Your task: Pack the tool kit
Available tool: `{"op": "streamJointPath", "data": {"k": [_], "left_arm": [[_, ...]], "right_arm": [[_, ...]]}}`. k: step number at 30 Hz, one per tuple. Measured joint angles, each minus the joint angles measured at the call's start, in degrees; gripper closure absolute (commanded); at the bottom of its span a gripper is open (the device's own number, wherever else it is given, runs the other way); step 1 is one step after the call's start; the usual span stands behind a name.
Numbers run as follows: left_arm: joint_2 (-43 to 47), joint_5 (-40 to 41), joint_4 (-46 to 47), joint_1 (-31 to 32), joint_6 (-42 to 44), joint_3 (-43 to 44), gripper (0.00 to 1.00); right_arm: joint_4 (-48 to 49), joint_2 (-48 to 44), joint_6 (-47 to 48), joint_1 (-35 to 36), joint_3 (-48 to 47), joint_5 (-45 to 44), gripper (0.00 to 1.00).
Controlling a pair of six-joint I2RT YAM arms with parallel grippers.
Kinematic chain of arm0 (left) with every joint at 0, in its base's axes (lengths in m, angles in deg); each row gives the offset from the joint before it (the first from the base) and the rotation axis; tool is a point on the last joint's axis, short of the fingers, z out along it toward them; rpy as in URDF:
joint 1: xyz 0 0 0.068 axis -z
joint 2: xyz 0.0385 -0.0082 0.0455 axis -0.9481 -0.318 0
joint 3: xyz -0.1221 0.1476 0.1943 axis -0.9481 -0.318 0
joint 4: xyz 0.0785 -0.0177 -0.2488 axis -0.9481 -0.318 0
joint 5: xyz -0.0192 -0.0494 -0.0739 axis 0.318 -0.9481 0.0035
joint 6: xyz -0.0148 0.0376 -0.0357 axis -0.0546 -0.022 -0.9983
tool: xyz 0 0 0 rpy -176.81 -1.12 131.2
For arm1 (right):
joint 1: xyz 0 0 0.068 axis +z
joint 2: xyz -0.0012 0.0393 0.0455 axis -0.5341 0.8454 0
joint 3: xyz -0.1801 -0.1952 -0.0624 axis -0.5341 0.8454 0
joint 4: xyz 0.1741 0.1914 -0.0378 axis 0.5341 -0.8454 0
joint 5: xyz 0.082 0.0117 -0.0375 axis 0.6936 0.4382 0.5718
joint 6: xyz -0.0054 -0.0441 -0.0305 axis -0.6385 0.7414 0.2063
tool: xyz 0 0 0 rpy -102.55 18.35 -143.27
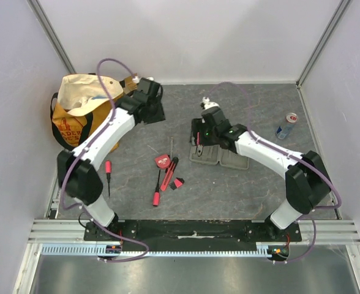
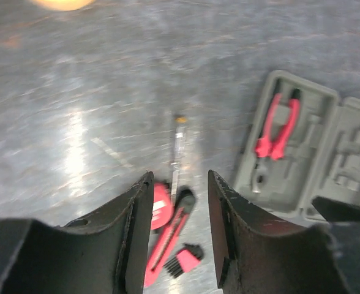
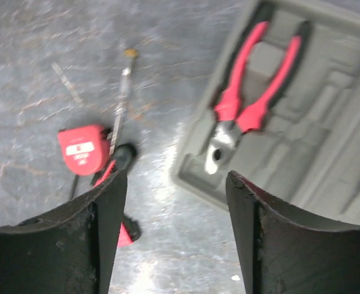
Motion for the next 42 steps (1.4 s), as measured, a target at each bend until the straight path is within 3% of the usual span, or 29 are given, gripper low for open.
{"op": "streamJointPath", "data": {"k": [5, 12, 18, 24, 32, 35, 42], "left_arm": [[12.8, 6.1, 0.5, -3.2, -0.1, -11.1, 0.49], [36.1, 11.3, 3.1, -3.0, -0.3, -22.1, 0.44], [49.2, 11.6, 3.3, -3.0, -0.4, -28.4, 0.44], [53.1, 10.1, 1.9, -3.0, -0.4, -30.3, 0.44], [54.6, 9.2, 0.3, -3.0, -0.4, -31.1, 0.44], [54.9, 9.2, 0.1, -3.0, -0.4, -31.1, 0.44], [55.3, 9.0, -0.2, -3.0, -0.5, -32.0, 0.43]], "right_arm": [[-1.2, 0.9, -1.9, 7.9, -2.0, -3.6, 0.22], [-7.0, 8.3, -7.7, 18.1, -7.1, -12.0, 0.2], [-10.4, 13.9, -14.4, 25.1, -9.5, -15.4, 0.32], [-12.4, 18.4, -20.4, 25.4, -11.3, -16.3, 0.41], [-13.2, 22.3, -23.8, 25.5, -16.1, -17.0, 0.42], [-13.8, 23.9, -24.2, 25.5, -18.6, -17.4, 0.5], [-16.2, 26.9, -24.4, 25.5, -20.3, -18.1, 0.5]]}}
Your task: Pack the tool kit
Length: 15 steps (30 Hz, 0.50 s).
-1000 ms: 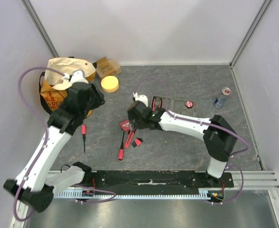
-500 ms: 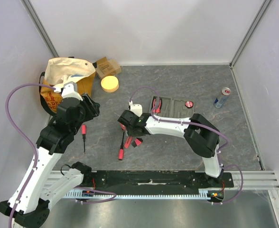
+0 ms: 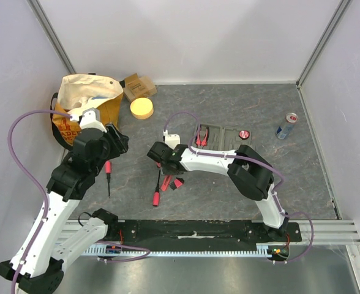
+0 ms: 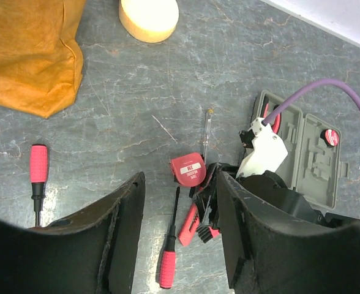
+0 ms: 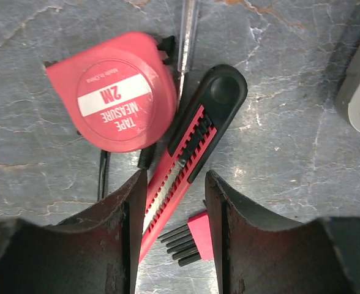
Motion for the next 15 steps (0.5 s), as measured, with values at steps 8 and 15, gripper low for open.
{"op": "streamJointPath", "data": {"k": [8, 15], "left_arm": [[-0.9, -0.5, -0.1, 0.0, 0.0, -0.2, 0.43], [-1.6, -1.5, -0.1, 0.0, 0.0, -0.5, 0.42]], "right_arm": [[-2.1, 0.7, -0.6, 0.0, 0.0, -0.7, 0.5], [-2.5, 0.8, -0.7, 0.0, 0.1, -1.0, 0.71]]}}
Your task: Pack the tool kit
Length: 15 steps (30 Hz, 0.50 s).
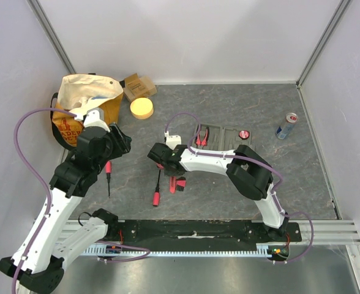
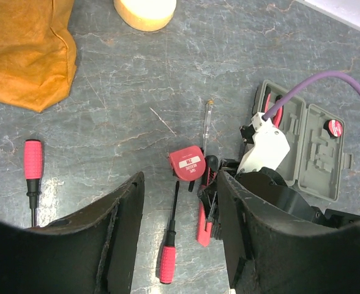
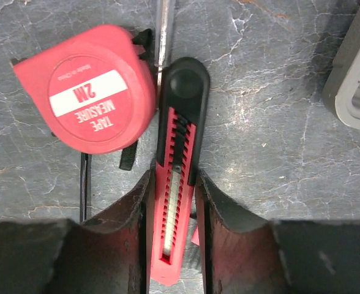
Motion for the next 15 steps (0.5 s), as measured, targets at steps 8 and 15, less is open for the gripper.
{"op": "streamJointPath", "data": {"k": [8, 15], "left_arm": [[-0.5, -0.5, 0.1, 0.0, 0.0, -0.5, 0.42], [-1.9, -1.8, 1.0, 0.0, 0.0, -0.8, 0.42]], "right_arm": [[0.6, -0.3, 0.2, -0.6, 0.2, -0.1, 0.88], [0.3, -5.7, 1.7, -3.4, 0.5, -2.6, 0.88]]}}
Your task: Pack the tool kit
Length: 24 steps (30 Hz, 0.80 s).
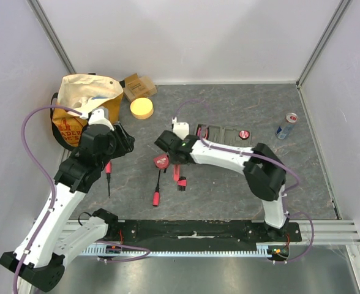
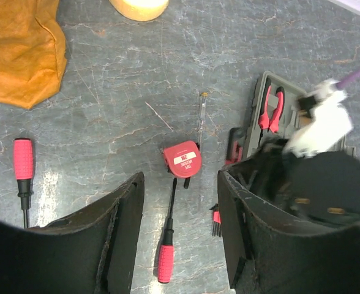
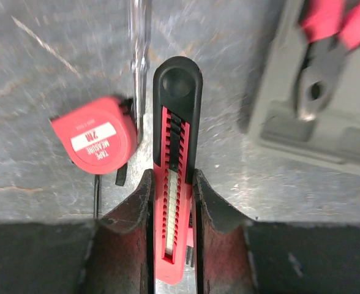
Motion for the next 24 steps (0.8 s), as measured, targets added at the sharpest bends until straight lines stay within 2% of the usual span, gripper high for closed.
{"op": "streamJointPath", "data": {"k": [6, 11, 15, 24], "left_arm": [[-3.9, -1.5, 2.3, 0.0, 0.0, -0.2, 0.43], [-8.9, -3.7, 4.8, 0.0, 0.0, -0.2, 0.43], [-11.8, -5.9, 7.8, 0.0, 0.0, -0.2, 0.43], [-20.3, -10.3, 12.8, 0.0, 0.0, 0.4, 0.44]], "right_arm": [[0.1, -12.4, 2.7, -6.4, 4.4, -2.9, 0.88], [1.8, -19.8, 6.7, -17.8, 11.9, -2.7, 0.88], [3.1, -20.3, 10.6, -24.0, 15.9, -1.0, 0.88], [8.2, -17.6, 14.7, -31.2, 20.5, 6.1, 0.87]]}}
